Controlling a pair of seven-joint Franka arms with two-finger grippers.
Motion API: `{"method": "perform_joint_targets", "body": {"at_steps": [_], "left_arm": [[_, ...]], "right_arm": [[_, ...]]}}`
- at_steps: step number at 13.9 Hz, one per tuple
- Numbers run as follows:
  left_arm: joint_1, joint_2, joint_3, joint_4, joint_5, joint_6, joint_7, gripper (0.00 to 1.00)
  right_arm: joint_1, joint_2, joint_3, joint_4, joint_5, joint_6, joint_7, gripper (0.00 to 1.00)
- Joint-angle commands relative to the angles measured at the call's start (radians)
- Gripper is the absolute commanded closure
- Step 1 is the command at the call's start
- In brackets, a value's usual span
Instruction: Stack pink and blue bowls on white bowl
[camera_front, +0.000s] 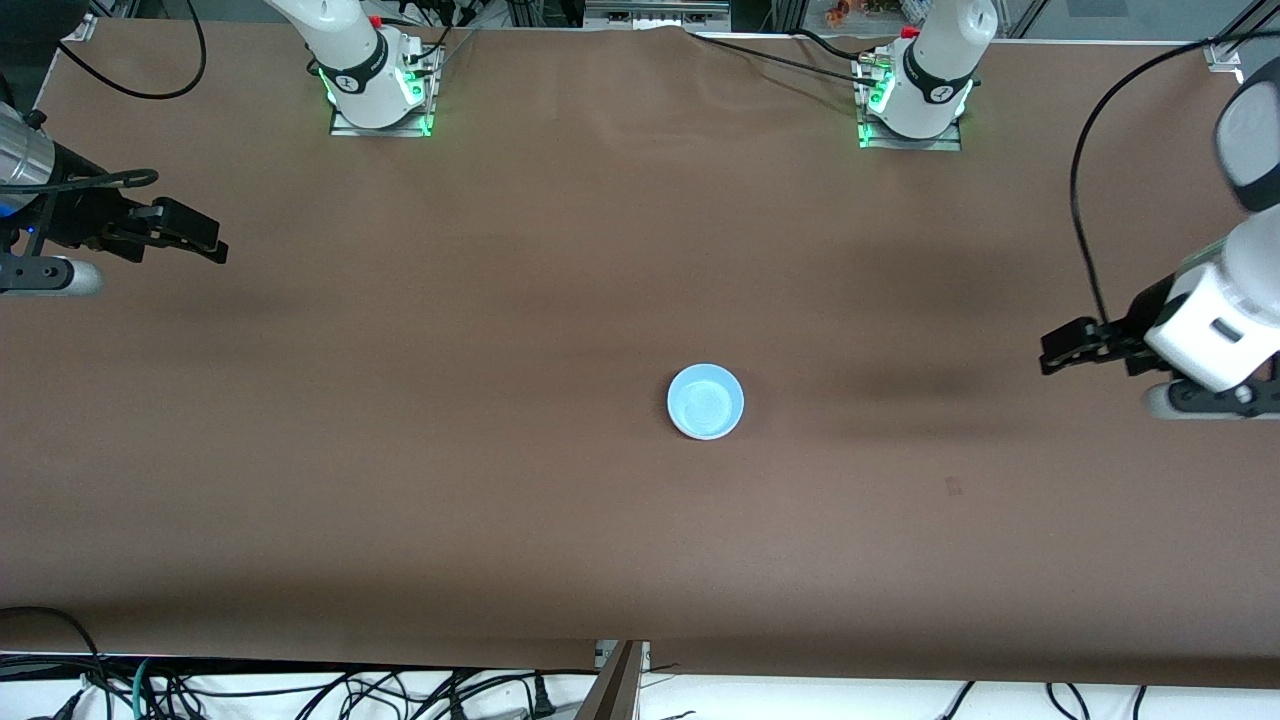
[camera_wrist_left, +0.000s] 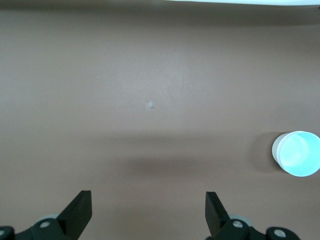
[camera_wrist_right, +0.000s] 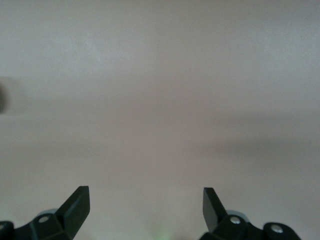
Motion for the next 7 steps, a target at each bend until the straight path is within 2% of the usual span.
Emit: {"method": "perform_joint_targets", "body": {"at_steps": [1, 3, 7], "left_arm": [[0.002, -0.109, -0.006, -0.124, 0.010, -0.008, -0.018, 0.00], [0.007, -0.132, -0.009, -0.150, 0.009, -0.008, -0.008, 0.00], [0.005, -0.103, -0.008, -0.136, 0.007, -0.008, -0.007, 0.00]], "right_arm": [[-0.007, -0.014, 0.006, -0.018, -0.020, 0.016, -0.025, 0.00], [-0.007, -0.013, 0.006, -0.004, -0.030, 0.017, -0.045, 0.00], [-0.006, -0.013, 0.006, -0.004, -0.040, 0.019, -0.052, 0.00]]}}
